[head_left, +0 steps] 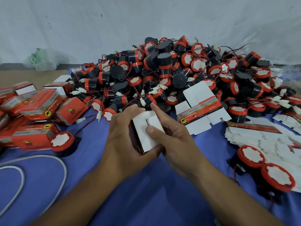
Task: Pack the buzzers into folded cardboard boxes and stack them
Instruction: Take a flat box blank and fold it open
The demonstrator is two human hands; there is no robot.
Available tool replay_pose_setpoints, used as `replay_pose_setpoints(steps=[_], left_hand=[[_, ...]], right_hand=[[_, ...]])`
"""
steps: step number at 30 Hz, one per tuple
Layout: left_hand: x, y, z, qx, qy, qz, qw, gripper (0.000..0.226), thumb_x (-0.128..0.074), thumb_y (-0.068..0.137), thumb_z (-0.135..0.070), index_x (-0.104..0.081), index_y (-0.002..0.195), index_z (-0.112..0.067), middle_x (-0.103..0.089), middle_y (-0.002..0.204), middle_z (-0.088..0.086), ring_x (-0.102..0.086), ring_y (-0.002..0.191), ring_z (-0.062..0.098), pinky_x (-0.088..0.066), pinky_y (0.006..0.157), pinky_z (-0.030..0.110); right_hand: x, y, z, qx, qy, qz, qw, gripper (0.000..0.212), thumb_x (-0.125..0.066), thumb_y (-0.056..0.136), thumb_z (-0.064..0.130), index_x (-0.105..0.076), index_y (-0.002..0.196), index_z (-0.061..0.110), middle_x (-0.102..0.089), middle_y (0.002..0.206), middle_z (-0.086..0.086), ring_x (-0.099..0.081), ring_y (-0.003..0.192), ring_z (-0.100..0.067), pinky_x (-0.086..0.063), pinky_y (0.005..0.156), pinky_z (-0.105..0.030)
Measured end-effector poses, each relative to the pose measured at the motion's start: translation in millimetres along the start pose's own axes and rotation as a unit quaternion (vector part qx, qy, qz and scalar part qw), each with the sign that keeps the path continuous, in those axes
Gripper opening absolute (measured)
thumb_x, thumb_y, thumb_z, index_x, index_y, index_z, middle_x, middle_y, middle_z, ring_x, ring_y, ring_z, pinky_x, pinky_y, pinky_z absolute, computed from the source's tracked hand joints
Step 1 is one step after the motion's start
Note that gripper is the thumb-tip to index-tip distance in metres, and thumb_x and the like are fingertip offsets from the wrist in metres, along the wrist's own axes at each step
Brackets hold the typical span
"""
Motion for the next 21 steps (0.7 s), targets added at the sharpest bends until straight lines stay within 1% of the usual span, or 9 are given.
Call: replay_pose_setpoints(steps=[3,5,10,12,13,15,17,19,21], left_hand=[[-2.3,-0.9,-3.8,-0.017,0.023,-0.01,1.0,0.084,-0.07,0.071,-0.053,-0.051,0.13,0.004,-0.047,0.127,-0.008,-0.04,0.118,0.01,-0.032,0.099,0.008],[-4.5,-1.1,-5.9,-0.03,0.033,-0.022,0.999,0.083,-0.071,0.072,-0.052,-0.051,0.129,0.006,-0.048,0.127,-0.001,-0.04,0.118,0.011,-0.032,0.101,0.011],[-5.3,-2.7,-8.3,-0.083,0.04,-0.055,0.994,0.072,-0.072,0.076,-0.048,-0.043,0.129,-0.008,-0.048,0.129,0.009,-0.04,0.121,0.014,-0.032,0.106,0.019],[-5.3,-2.3,-8.9,-0.097,0.044,-0.061,0.992,0.07,-0.072,0.077,-0.047,-0.043,0.127,-0.008,-0.049,0.128,0.012,-0.041,0.121,0.016,-0.033,0.107,0.023],[-5.7,-2.2,-9.3,-0.103,0.048,-0.062,0.992,0.069,-0.073,0.077,-0.046,-0.044,0.126,-0.008,-0.049,0.127,0.012,-0.043,0.121,0.018,-0.034,0.107,0.024],[-7.0,-1.8,-11.6,-0.113,0.064,-0.065,0.989,0.063,-0.071,0.08,-0.046,-0.047,0.123,-0.007,-0.052,0.125,0.015,-0.048,0.118,0.022,-0.032,0.108,0.025],[-7.7,-0.8,-14.2,-0.119,0.083,-0.07,0.987,0.056,-0.066,0.087,-0.047,-0.057,0.119,-0.002,-0.057,0.121,0.02,-0.055,0.113,0.031,-0.029,0.11,0.024],[-7.6,-0.4,-15.5,-0.124,0.088,-0.071,0.986,0.057,-0.063,0.09,-0.046,-0.063,0.113,0.006,-0.058,0.12,0.022,-0.057,0.108,0.036,-0.026,0.11,0.023],[-6.8,-0.8,-15.1,-0.134,0.087,-0.072,0.985,0.053,-0.067,0.088,-0.044,-0.06,0.116,0.001,-0.055,0.122,0.017,-0.056,0.11,0.032,-0.026,0.11,0.023]], right_hand=[[-0.9,0.1,-1.0,-0.001,0.032,-0.006,0.999,0.054,-0.064,0.089,0.017,-0.056,0.137,0.04,-0.066,0.131,0.008,-0.062,0.121,-0.014,-0.054,0.092,-0.029],[-1.7,0.2,-0.3,-0.001,0.044,-0.01,0.999,0.05,-0.063,0.088,0.017,-0.06,0.133,0.04,-0.066,0.132,0.009,-0.062,0.121,-0.012,-0.053,0.094,-0.028],[-2.9,-2.1,3.5,0.015,0.001,-0.035,0.999,0.052,-0.06,0.087,0.019,-0.058,0.135,0.037,-0.061,0.138,0.012,-0.055,0.129,-0.01,-0.044,0.111,-0.039],[-4.2,-3.6,5.3,0.021,-0.029,-0.04,0.999,0.054,-0.06,0.088,0.02,-0.054,0.139,0.036,-0.057,0.142,0.013,-0.051,0.132,-0.008,-0.041,0.113,-0.039],[-4.8,-4.5,6.0,0.026,-0.049,-0.041,0.998,0.054,-0.06,0.09,0.02,-0.052,0.141,0.036,-0.055,0.143,0.014,-0.05,0.133,-0.006,-0.042,0.113,-0.036],[-5.2,-5.9,6.5,0.04,-0.1,-0.042,0.993,0.053,-0.059,0.097,0.018,-0.045,0.146,0.036,-0.053,0.143,0.017,-0.049,0.131,0.0,-0.044,0.107,-0.023],[-4.9,-6.9,5.9,0.05,-0.142,-0.046,0.988,0.053,-0.054,0.102,0.016,-0.04,0.149,0.036,-0.051,0.141,0.019,-0.049,0.128,0.005,-0.044,0.099,-0.013],[-4.8,-7.6,5.0,0.053,-0.166,-0.044,0.984,0.053,-0.051,0.104,0.017,-0.036,0.151,0.036,-0.05,0.139,0.018,-0.05,0.127,0.005,-0.044,0.098,-0.012],[-6.7,-8.3,5.4,0.059,-0.198,-0.04,0.978,0.055,-0.048,0.105,0.019,-0.03,0.154,0.038,-0.049,0.138,0.019,-0.049,0.128,0.005,-0.044,0.101,-0.015]])
Point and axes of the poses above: each hand's wrist, its own y-axis towards the middle knuckle, its own x-axis out of the back of the hand, z = x × y, the point moved 4 cm from there along y, towards the middle knuckle
